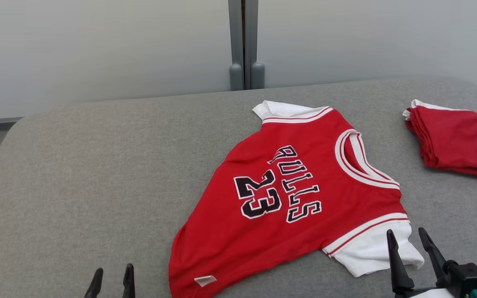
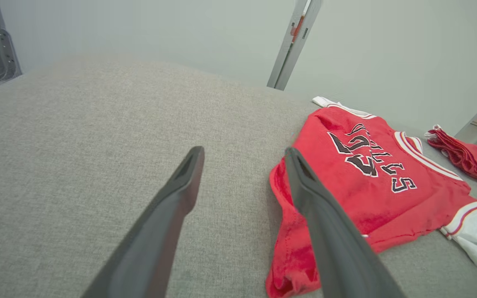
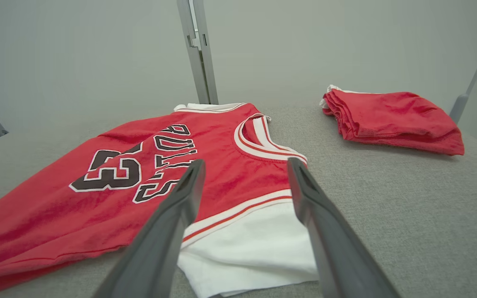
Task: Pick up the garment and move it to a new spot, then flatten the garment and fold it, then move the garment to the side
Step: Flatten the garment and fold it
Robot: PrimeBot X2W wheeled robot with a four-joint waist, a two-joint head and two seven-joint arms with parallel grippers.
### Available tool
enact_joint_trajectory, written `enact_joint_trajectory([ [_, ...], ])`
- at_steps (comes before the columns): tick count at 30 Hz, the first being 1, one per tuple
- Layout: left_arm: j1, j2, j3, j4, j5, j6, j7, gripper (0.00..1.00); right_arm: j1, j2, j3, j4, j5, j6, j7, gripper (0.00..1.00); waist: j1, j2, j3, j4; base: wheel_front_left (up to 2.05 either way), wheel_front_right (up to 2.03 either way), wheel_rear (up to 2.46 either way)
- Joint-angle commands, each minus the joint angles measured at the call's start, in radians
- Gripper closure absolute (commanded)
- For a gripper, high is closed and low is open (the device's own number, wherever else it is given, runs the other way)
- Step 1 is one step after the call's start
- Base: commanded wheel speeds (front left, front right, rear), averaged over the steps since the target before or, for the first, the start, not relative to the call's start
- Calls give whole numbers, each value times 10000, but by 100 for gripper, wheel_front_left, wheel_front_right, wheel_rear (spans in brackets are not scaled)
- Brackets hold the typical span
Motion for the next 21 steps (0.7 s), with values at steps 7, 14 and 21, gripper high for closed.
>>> enact_joint_trajectory([
  [7,85,-641,1011,-558,852,15,-12,0,29,-11,-28,-161,47,-15,-26,0,0,0,-220,142,0,0,0],
  [14,-46,-724,911,-299,1389,17,-12,0,103,-8,-78,-148,-10,-15,-26,0,0,0,-365,251,0,0,0],
  [21,-404,-714,503,-9,1710,17,-14,0,-230,-10,83,43,13,-15,-26,0,0,0,-297,295,0,0,0],
])
